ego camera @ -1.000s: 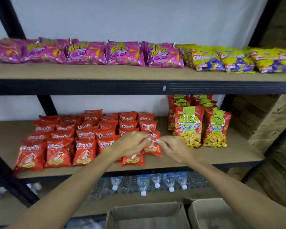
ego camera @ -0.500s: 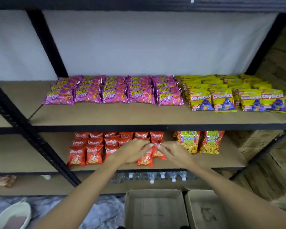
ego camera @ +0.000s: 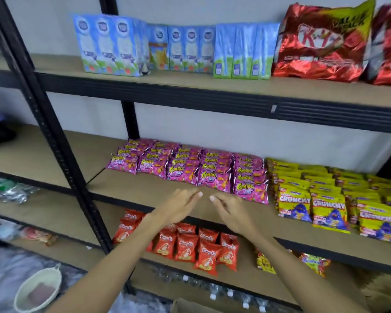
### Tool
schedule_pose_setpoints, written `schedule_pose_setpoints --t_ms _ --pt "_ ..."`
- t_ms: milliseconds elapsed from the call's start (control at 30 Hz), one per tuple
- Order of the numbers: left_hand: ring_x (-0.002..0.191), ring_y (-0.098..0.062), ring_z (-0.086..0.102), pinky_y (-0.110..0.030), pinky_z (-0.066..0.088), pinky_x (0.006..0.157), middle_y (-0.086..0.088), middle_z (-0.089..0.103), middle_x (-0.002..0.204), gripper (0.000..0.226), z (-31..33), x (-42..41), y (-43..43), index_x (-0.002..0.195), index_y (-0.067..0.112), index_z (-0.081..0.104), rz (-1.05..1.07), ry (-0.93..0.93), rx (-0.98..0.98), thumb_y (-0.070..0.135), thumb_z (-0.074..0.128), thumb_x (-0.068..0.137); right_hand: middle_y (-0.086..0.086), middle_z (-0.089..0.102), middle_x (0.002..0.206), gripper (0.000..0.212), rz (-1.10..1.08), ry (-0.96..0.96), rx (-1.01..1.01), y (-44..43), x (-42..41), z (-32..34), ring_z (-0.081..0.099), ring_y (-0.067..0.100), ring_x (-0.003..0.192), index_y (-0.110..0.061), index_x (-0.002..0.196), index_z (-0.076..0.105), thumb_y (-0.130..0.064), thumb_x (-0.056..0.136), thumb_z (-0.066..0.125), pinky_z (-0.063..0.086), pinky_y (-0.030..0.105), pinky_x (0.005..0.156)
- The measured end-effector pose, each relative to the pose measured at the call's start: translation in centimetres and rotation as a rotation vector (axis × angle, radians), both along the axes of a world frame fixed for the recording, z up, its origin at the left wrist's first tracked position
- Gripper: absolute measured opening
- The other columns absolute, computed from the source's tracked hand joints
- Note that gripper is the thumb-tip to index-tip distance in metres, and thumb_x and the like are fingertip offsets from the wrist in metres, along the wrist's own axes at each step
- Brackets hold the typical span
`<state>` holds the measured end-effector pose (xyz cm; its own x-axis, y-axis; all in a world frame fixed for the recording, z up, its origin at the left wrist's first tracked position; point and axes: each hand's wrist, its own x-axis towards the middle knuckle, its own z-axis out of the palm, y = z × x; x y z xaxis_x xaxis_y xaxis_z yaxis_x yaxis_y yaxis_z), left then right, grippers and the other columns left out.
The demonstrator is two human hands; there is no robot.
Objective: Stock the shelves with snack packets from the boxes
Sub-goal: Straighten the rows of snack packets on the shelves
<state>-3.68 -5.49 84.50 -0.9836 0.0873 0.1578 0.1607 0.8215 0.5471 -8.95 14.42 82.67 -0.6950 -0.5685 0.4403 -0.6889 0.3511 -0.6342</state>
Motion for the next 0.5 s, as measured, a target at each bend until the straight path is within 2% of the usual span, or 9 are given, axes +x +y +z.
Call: schedule_pose_setpoints --t_ms 100,167,233,367,400,500 --pt "0.062 -0.009 0.050 -0.037 0.048 0.065 0.008 0.051 0.068 0.034 -0.2 -0.3 -1.3 0.081 0.037 0.047 0.085 -0.001 0.001 0.054 0.028 0.104 -0.018 0.052 0.064 0.027 0.008 0.011 -0.009 -1.7 -2.0 0.1 0.050 0.004 0.059 -0.036 0.085 0.061 -0.042 0.104 0.043 0.033 0.019 0.055" --pt "0.070 -0.008 0.056 -0.038 0.052 0.073 0.009 0.057 0.073 0.041 -0.5 -0.6 -2.5 0.101 0.031 0.058 0.139 -0.011 0.004 0.057 0.026 0.103 -0.017 0.056 0.068 0.032 0.017 -0.008 0.028 -3.0 -3.1 -0.2 0.053 0.005 0.063 -0.027 0.093 0.068 -0.043 0.105 0.043 0.036 0.021 0.057" --pt "0.078 -0.008 0.058 -0.041 0.052 0.081 0.011 0.059 0.081 0.049 -0.7 -1.2 -4.2 0.118 0.024 0.058 0.181 -0.026 0.017 0.057 0.025 0.103 -0.012 0.063 0.074 0.033 0.037 -0.038 0.065 -4.7 -4.1 -0.4 0.056 0.007 0.066 -0.022 0.098 0.070 -0.042 0.104 0.044 0.042 0.026 0.061" --pt "0.099 -0.016 0.063 -0.046 0.052 0.093 0.002 0.068 0.106 0.054 -1.2 -3.0 -8.2 0.130 0.020 0.056 0.224 -0.028 0.040 0.056 0.026 0.104 -0.009 0.070 0.091 0.034 0.070 -0.082 0.131 -9.3 -5.7 -0.6 0.063 0.004 0.080 -0.020 0.111 0.071 -0.041 0.104 0.045 0.050 0.024 0.074" --pt "0.102 -0.018 0.064 -0.046 0.052 0.093 0.001 0.068 0.110 0.054 -1.6 -3.5 -9.4 0.131 0.020 0.056 0.227 -0.031 0.040 0.055 0.026 0.104 -0.010 0.070 0.091 0.034 0.066 -0.083 0.125 -10.7 -6.1 -0.8 0.062 0.001 0.080 -0.020 0.110 0.071 -0.041 0.104 0.046 0.050 0.023 0.072" --pt "0.091 -0.015 0.064 -0.047 0.054 0.088 0.005 0.065 0.099 0.044 -2.2 -4.8 -13.5 0.117 0.023 0.059 0.239 0.004 0.048 0.052 0.028 0.105 -0.015 0.067 0.086 0.029 0.048 -0.068 0.134 -15.4 -7.1 -1.1 0.060 -0.002 0.074 -0.021 0.108 0.072 -0.038 0.104 0.049 0.043 0.016 0.066"
